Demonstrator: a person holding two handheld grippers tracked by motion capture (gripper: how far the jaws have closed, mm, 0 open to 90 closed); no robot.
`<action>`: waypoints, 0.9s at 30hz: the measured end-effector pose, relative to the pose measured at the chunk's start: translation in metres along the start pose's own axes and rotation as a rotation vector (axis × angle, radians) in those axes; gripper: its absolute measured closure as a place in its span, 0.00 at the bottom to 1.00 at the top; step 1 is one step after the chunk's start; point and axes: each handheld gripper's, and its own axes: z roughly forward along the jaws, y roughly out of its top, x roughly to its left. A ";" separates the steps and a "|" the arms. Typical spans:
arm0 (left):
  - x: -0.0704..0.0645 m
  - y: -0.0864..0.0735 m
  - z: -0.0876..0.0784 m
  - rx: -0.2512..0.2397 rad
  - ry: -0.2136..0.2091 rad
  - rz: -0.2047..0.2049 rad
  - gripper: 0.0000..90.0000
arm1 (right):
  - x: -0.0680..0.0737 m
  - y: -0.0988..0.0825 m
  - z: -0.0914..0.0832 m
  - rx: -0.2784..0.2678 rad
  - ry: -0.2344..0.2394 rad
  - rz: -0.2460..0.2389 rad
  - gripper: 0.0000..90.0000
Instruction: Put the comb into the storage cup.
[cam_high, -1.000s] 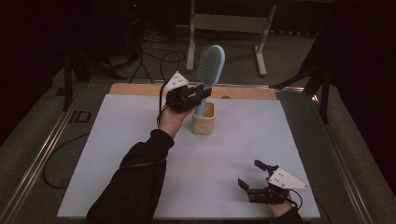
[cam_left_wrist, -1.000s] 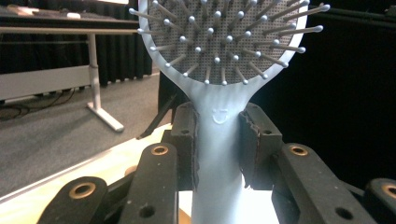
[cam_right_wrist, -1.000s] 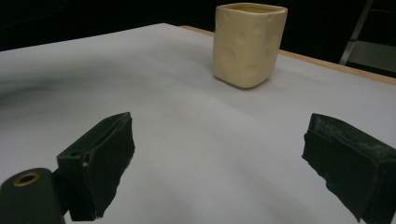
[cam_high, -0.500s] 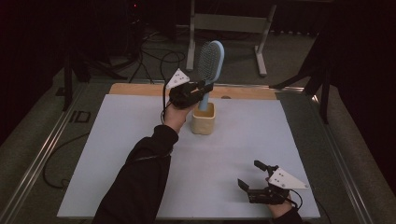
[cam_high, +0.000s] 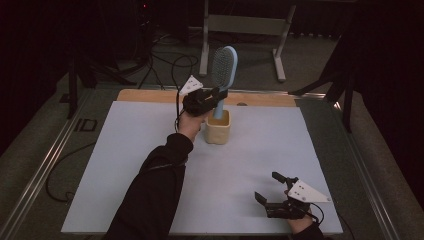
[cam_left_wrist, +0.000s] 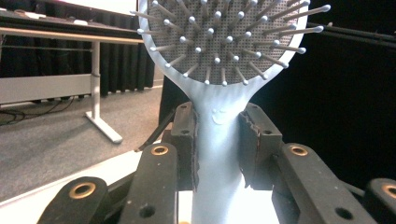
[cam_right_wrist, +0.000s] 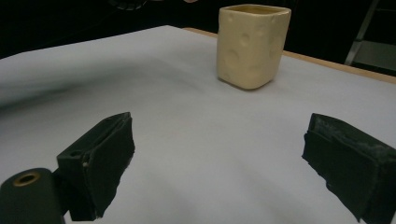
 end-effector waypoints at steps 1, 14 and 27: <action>0.000 -0.001 0.000 0.000 0.001 0.000 0.78 | 0.000 0.000 0.000 0.000 0.001 0.002 0.10; 0.006 -0.017 0.003 0.039 0.025 0.009 0.78 | 0.000 0.000 0.000 -0.001 0.001 -0.001 0.10; 0.004 -0.028 0.007 0.081 0.063 0.044 0.78 | 0.001 0.000 0.000 -0.002 0.006 -0.004 0.10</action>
